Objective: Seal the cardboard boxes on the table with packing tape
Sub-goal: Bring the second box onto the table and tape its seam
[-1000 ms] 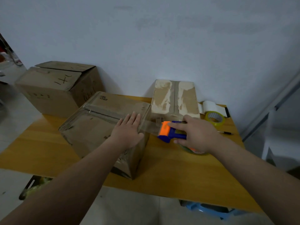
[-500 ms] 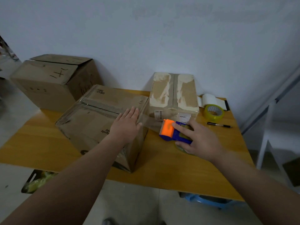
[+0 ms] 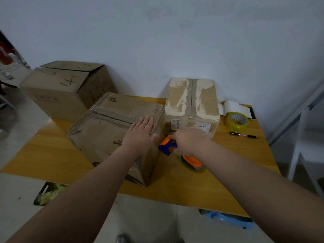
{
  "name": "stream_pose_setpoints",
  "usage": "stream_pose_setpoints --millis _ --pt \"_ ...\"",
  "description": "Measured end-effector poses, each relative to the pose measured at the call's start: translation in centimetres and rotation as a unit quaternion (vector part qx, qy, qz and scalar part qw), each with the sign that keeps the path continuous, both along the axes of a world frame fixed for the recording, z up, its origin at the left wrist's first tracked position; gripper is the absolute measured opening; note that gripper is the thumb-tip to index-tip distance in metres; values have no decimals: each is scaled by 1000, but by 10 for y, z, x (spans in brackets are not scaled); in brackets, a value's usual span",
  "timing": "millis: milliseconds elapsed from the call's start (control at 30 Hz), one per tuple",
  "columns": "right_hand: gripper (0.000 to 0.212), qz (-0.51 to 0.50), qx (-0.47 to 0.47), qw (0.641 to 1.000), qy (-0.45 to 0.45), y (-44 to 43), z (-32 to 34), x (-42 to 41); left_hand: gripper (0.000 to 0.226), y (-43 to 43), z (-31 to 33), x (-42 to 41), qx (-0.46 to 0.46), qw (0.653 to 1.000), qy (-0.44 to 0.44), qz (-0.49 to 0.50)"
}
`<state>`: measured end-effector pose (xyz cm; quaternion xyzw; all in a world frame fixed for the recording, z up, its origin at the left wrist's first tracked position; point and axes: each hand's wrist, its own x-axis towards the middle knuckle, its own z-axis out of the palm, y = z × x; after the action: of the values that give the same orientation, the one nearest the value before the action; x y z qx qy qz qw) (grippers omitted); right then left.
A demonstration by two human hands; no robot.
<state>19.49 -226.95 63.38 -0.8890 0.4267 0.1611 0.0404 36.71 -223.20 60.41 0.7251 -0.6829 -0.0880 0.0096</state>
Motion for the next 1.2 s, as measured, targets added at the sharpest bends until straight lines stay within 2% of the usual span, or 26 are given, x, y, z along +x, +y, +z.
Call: stream_pose_setpoints --millis 200,433,533,567,633,733,833,900,933,967,1033,1133,1200 --pt "22 -10 25 999 20 -8 1 26 60 0 0 -1 -5 1000 -8 6" --pt "18 -49 67 996 37 -10 12 35 61 0 0 -1 -3 1000 -9 2" --pt "19 -73 76 989 103 -1 -19 11 61 0 2 0 15 1000 -4 4" --pt "21 -98 84 986 102 2 -39 -2 61 0 2 1 16 1000 -5 4" --pt "28 -159 114 981 10 6 -73 -26 61 -1 2 2 15 1000 -8 2" --pt "36 -236 176 940 -171 4 -95 -52 62 0 2 1 17 1000 -3 2" --pt "63 -303 209 879 -303 2 -104 -59 62 1 3 2 16 1000 7 0" --pt "85 -397 245 793 -393 2 -109 -58 63 2 4 2 18 1000 12 0" --pt "88 -447 262 748 -415 1 -114 -58 63 2 5 1 19 1000 14 0" --pt "81 -475 274 728 -412 -1 -120 -59 63 2 5 2 18 1000 16 1" --pt "45 -492 288 719 -396 -1 -132 -60 63 2 5 2 17 1000 19 4" --pt "38 -517 274 700 -408 -1 -163 -60 64 1 3 3 17 1000 19 7" --pt "38 -522 259 720 -375 0 -177 -59 64 1 2 3 17 1000 19 7"
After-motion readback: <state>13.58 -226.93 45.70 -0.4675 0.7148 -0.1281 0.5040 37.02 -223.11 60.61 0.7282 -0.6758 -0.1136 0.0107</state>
